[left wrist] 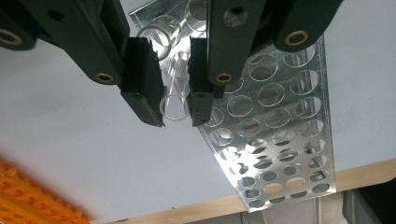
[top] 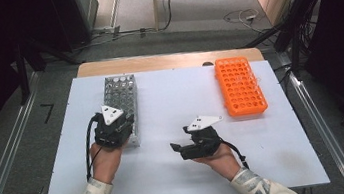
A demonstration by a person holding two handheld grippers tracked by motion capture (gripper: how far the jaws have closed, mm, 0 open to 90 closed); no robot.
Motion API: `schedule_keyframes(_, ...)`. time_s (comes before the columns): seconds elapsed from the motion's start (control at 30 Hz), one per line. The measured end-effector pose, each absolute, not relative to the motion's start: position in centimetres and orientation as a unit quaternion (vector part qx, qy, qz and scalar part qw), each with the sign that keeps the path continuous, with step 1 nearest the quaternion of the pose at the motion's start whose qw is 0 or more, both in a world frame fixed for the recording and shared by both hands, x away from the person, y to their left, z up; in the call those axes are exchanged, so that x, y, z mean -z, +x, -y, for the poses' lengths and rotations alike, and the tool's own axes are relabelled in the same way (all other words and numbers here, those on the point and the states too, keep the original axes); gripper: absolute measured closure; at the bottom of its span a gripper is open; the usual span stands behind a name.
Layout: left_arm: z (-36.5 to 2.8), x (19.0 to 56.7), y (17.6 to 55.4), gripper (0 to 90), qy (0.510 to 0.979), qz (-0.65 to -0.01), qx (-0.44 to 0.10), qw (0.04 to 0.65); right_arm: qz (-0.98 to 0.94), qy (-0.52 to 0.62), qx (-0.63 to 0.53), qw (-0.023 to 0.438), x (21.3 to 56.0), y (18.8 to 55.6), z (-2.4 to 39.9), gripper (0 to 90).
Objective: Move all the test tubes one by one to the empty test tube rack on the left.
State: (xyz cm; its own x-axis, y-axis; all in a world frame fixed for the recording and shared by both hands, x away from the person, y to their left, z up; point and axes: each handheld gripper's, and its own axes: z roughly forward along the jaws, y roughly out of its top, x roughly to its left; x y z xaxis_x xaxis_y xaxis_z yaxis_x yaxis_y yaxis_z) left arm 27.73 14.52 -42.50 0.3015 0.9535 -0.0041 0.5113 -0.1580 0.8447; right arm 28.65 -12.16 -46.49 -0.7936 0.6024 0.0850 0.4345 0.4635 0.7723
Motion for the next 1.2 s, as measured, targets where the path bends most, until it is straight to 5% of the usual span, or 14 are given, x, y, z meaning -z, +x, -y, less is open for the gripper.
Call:
schedule_keyframes(0.4, -15.0, 42.2, 27.7, 62.4, 0.698, -0.519, -0.261, 0.418, -0.848, 0.306, -0.421, 0.100, 46.4, 28.7, 12.4, 24.8)
schedule_keyframes(0.53, -15.0, 41.9, 27.5, 40.3, 0.685, -0.517, -0.265, 0.439, -0.843, 0.313, -0.424, 0.104, 46.1, 28.9, 12.8, 24.8)
schedule_keyframes(0.77, -15.1, 41.6, 27.4, 19.4, 0.668, -0.528, -0.266, 0.453, -0.832, 0.328, -0.432, 0.118, 45.5, 29.6, 14.5, 24.8)
schedule_keyframes(1.2, -15.3, 41.6, 27.4, 12.7, 0.662, -0.529, -0.270, 0.457, -0.778, 0.410, -0.435, 0.192, 43.5, 32.3, 22.1, 24.9)
